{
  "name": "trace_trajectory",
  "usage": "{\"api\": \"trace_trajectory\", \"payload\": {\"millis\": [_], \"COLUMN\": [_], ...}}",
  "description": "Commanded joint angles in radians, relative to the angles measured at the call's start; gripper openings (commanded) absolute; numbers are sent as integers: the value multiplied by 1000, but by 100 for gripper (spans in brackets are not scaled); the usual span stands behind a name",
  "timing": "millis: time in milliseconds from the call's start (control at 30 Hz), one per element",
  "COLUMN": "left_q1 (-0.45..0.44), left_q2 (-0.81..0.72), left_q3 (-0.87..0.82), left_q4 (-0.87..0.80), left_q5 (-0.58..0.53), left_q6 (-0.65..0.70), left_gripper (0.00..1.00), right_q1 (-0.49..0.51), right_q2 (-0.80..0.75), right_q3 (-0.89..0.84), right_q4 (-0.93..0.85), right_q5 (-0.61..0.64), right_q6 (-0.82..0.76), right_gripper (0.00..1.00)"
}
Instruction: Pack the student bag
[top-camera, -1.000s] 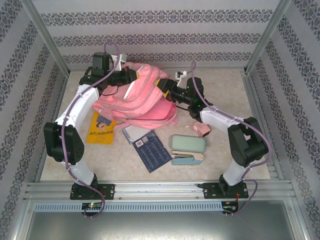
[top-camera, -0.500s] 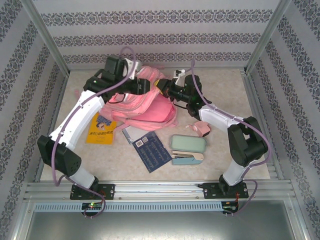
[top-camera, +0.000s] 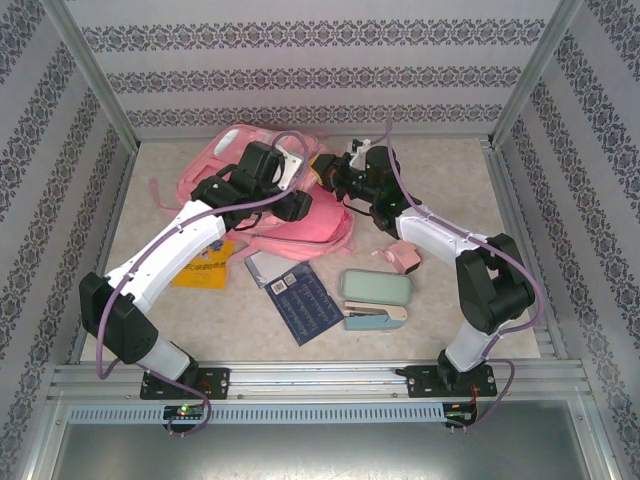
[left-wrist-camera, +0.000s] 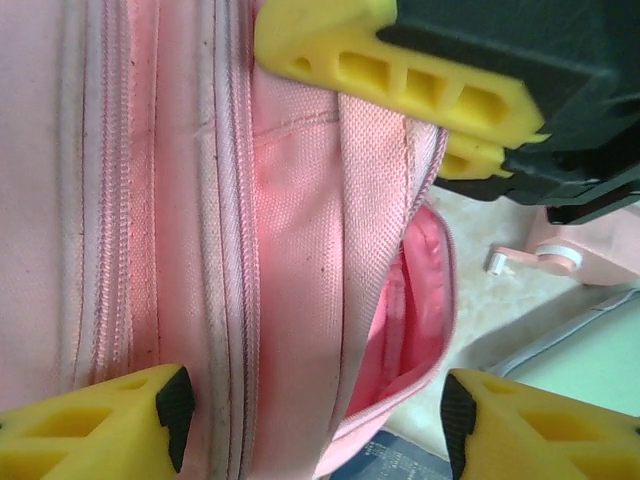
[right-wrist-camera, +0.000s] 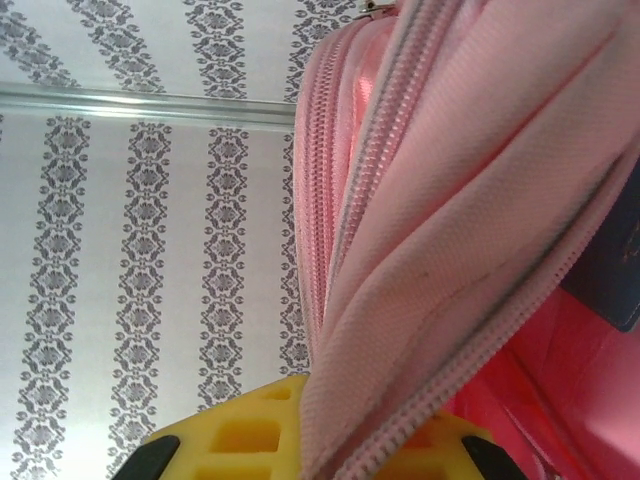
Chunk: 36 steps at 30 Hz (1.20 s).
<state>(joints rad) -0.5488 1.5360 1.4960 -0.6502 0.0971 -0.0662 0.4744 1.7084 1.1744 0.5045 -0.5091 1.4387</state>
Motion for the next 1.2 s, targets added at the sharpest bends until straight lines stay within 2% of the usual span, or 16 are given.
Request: {"api": "trace_trajectory", "payload": {"millis": [0,133,300,433,633,733,867,933,1033,1167], "left_q1": [-27,-63,-79,-82,-83,-83,-76,-65,-25,35], "left_q2": [-18,5,34,59,103,98,72,58,31,-8], "left_q3": [-10,6,6,10,34,43,55,67,67,53], "left_q4": [102,118,163,194,200,190,173,149,130,133], "left_q5": [-59,-108,-247,-313,-348,-337,-312,-282,-205,-96], "left_q6": [31,55,76,91,82,77,79,67,18,-43], "left_gripper": [70,72,70,54,18,0,0,0,0,0], "right_q1": [21,35,53,59,67,62,45,35,21,5], "right_q2": [-38,-31,-39,-54,-62,-73,-96,-114,-144,-205], "right_q3": [59,80,84,73,74,71,53,40,24,-14], "right_q4": [60,67,72,73,71,48,9,-17,-75,-173], "right_q5": [22,21,36,45,40,37,36,38,32,31], "right_q6": [73,102,130,144,147,125,75,36,-34,-150], "right_gripper": [6,6,6,5,6,14,38,46,53,58]}}
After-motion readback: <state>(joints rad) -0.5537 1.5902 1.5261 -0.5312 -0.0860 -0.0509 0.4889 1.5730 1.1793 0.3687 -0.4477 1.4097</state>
